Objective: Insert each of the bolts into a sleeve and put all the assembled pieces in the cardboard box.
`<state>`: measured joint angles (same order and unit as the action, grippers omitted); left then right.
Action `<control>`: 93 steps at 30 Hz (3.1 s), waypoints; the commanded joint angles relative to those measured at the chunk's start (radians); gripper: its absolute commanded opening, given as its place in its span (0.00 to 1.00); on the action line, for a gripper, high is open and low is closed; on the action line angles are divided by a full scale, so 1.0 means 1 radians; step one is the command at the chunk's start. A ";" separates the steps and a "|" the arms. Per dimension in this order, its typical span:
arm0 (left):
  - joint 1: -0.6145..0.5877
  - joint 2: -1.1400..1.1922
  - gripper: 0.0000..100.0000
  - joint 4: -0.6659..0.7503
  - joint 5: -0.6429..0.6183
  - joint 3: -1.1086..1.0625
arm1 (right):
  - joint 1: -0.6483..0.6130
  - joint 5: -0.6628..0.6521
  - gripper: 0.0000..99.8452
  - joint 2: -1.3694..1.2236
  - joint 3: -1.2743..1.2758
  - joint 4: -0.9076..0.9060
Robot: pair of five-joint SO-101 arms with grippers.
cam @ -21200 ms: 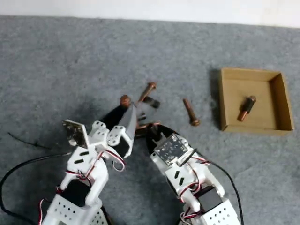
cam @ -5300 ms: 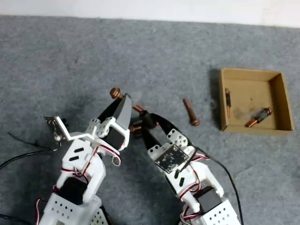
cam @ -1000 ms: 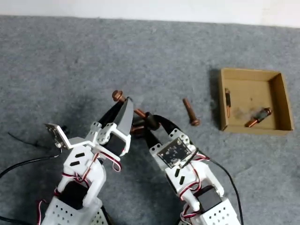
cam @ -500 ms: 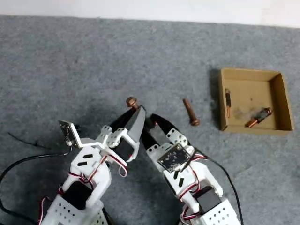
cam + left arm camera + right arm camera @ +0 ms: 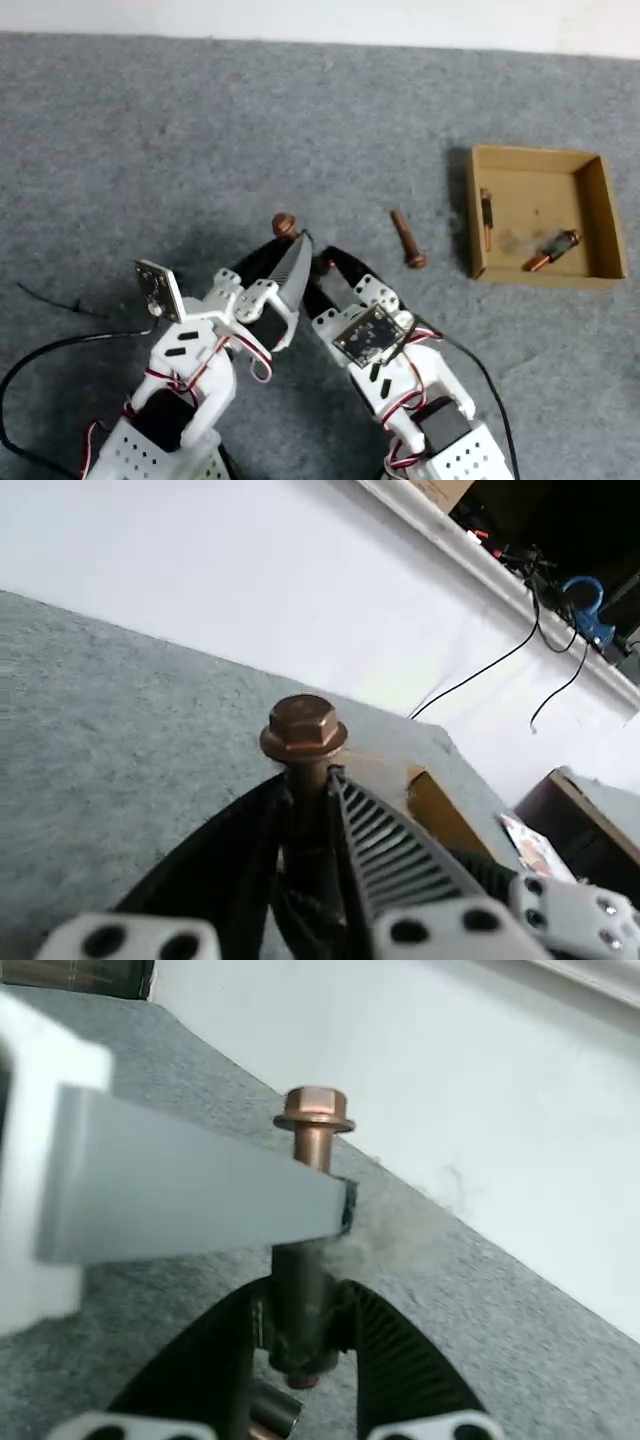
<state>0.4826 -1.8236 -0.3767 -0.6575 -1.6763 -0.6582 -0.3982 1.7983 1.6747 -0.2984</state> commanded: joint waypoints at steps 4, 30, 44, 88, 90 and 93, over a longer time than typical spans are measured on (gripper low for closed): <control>0.008 0.002 0.30 -0.064 0.011 -0.015 | 0.054 -0.006 0.01 0.005 0.093 0.045; -0.378 0.008 0.15 -0.074 -0.095 -0.019 | 0.496 0.150 0.01 0.004 0.085 0.039; -0.423 0.005 0.01 -0.106 -0.031 -0.019 | 0.722 0.117 0.01 -0.272 -0.209 0.045; -0.558 0.002 0.01 -0.107 -0.037 -0.019 | 0.593 0.101 0.19 -1.389 -1.000 -0.308; -0.568 0.002 0.01 -0.106 -0.037 -0.019 | 0.493 0.101 0.19 -1.314 -0.923 -0.309; -0.572 0.002 0.01 -0.094 -0.037 -0.019 | 0.341 0.100 0.19 -1.230 -0.816 -0.309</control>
<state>-0.0713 -1.8113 -0.4902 -0.6928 -1.6778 -0.1780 -0.2862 0.4664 0.8002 -0.6022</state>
